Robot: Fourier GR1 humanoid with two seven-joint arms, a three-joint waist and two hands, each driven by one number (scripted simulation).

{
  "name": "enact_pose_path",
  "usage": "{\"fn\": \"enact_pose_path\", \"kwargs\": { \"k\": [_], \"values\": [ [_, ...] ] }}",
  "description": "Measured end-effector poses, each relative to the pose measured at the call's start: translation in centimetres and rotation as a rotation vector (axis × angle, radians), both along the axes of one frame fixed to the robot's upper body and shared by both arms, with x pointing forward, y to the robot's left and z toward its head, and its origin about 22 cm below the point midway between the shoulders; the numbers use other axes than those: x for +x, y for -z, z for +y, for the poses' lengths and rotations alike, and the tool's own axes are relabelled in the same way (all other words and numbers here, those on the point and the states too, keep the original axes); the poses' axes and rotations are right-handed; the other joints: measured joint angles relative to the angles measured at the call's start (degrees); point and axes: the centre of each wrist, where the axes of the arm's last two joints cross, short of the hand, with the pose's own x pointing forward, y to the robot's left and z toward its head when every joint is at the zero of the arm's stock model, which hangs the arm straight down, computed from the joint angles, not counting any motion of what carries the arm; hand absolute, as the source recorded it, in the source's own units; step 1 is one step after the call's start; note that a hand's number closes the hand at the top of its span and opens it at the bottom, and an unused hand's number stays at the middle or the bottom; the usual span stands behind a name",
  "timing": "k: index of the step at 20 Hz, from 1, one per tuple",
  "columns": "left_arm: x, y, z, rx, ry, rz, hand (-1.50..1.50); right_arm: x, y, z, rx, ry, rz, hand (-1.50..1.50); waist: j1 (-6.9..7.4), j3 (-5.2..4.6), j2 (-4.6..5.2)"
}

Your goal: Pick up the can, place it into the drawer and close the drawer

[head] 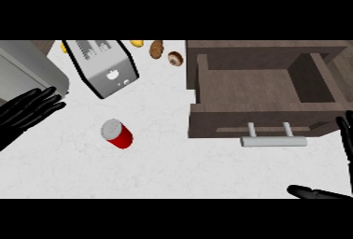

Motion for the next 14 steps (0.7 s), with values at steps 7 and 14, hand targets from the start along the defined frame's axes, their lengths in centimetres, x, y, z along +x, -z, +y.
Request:
{"fn": "enact_pose_path", "kwargs": {
  "k": [7,14],
  "values": [
    [0.2,-1.2,2.4,-0.005,0.014,0.032,-1.5,-2.0,0.8,-2.6,0.006,0.003,0.007,-1.5,0.31,0.02,-0.09],
    [1.1,-1.0,3.8,-0.066,-0.011,0.145,-1.5,-3.6,0.9,-4.3,0.009,-0.004,0.01,-1.5,0.22,0.03,-0.09]
  ]
}}
